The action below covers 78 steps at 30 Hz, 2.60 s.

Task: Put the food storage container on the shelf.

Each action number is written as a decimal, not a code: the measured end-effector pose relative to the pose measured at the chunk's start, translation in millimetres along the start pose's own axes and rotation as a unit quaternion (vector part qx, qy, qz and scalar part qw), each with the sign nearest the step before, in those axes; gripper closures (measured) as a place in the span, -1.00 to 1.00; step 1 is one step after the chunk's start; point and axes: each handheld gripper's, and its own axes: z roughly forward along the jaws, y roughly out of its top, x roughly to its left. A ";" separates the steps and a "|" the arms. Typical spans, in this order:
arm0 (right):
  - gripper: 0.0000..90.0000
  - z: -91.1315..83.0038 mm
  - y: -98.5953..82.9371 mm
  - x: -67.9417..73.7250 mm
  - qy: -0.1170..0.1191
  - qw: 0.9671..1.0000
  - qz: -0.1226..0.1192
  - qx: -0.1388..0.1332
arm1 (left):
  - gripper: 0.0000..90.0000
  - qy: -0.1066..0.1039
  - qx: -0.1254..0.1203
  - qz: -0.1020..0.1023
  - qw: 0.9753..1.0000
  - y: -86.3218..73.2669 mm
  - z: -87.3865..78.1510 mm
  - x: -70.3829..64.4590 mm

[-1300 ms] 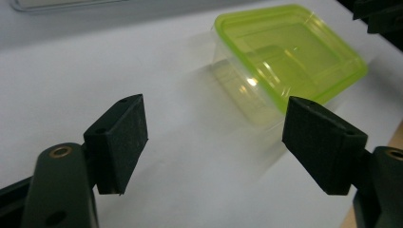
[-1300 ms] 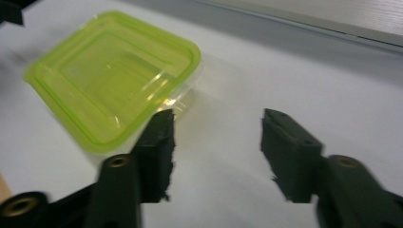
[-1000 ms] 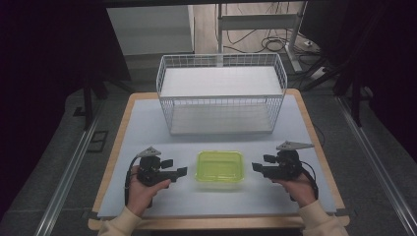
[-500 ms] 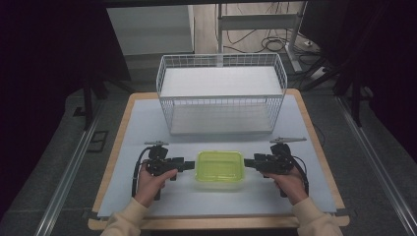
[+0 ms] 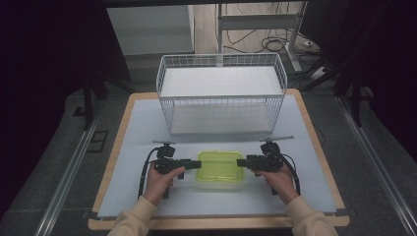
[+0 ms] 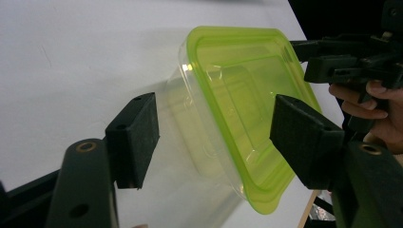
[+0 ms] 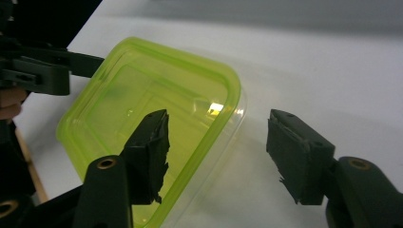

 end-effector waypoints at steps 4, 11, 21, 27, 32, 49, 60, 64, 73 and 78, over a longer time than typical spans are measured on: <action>-0.05 2.6 -2.3 -2.4 0.017 1.000 0.014 0.007 | -0.16 -0.007 0.002 -0.007 1.000 -0.3 2.8 2.8; 0.46 6.1 -9.0 -10.6 0.063 0.996 0.056 0.021 | 0.48 -0.032 0.015 -0.004 0.999 -2.5 12.9 6.3; 0.67 -2.8 -11.7 -8.7 0.073 0.994 0.087 0.002 | 0.67 -0.037 -0.008 0.003 0.999 -5.3 4.2 -2.8; 0.79 -14.2 -11.1 -2.9 0.070 0.995 0.069 -0.029 | 0.80 -0.039 -0.013 0.017 0.999 -7.1 -0.6 -8.7; 0.79 -19.9 -9.6 1.6 0.072 0.995 0.055 -0.040 | 0.80 -0.048 -0.021 0.017 0.998 -6.8 -5.2 -11.7; 0.79 -40.4 4.6 22.9 0.064 0.995 0.006 -0.081 | 0.80 -0.052 -0.046 0.045 0.997 4.1 -23.1 -27.7; 0.79 -46.0 22.2 30.6 0.064 0.993 -0.017 -0.098 | 0.79 -0.043 -0.064 0.066 0.995 21.4 -35.5 -35.7; 0.79 -51.3 28.0 34.1 0.065 0.992 -0.028 -0.106 | 0.79 -0.049 -0.069 0.068 0.994 26.4 -39.3 -39.1; 0.79 -72.5 45.1 44.2 0.059 0.990 -0.039 -0.125 | 0.79 -0.052 -0.080 0.092 0.991 48.9 -50.0 -57.9; 0.79 -78.3 50.0 46.1 0.057 0.989 -0.043 -0.131 | 0.79 -0.052 -0.086 0.096 0.990 54.1 -51.9 -63.9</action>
